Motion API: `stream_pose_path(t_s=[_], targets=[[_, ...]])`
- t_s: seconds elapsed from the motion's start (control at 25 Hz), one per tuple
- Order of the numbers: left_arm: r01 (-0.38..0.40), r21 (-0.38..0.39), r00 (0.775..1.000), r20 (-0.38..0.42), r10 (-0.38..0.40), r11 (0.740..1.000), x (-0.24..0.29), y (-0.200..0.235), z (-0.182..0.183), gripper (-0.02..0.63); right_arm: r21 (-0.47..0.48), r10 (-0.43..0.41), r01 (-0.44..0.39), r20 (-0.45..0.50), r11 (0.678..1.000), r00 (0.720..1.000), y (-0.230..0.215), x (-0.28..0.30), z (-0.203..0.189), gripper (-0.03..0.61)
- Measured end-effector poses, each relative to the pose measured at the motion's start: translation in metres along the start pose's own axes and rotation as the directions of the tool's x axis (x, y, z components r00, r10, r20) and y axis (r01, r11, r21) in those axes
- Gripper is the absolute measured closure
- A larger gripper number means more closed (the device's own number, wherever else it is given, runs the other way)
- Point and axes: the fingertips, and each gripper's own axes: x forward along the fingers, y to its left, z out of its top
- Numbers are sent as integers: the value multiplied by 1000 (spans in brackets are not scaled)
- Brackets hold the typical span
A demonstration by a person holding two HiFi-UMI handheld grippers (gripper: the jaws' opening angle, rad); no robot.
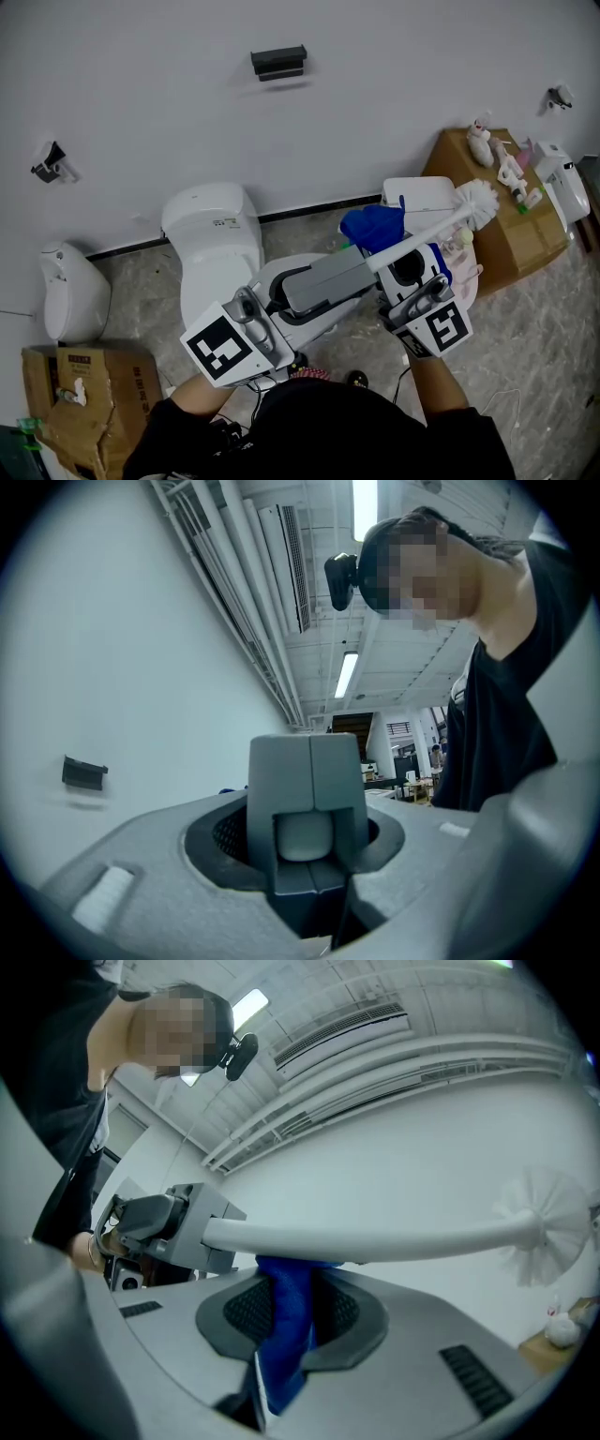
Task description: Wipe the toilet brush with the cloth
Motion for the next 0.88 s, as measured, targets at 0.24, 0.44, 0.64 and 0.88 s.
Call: stream_pose_path(t_s=[0.24,0.44,0.64,0.88], targets=[[14,3,1000,-8,-14,1000,2,-2,-2,431,11,-21,21,-3,1000,1000,-7,-5,-1,502],[28,14,999,-16,-27,1000,-2,-1,-2,431,18,-31,31,-8,999,1000,-10,-6,-2,502],[32,10,999,-22,-32,999,-6,0,-6,431,32,-25,26,-15,999,1000,-11,-7,-6,502],[31,10,999,-10,-30,999,-26,2,-4,431,40,-29,29,-12,999,1000,2,1,-7,502]])
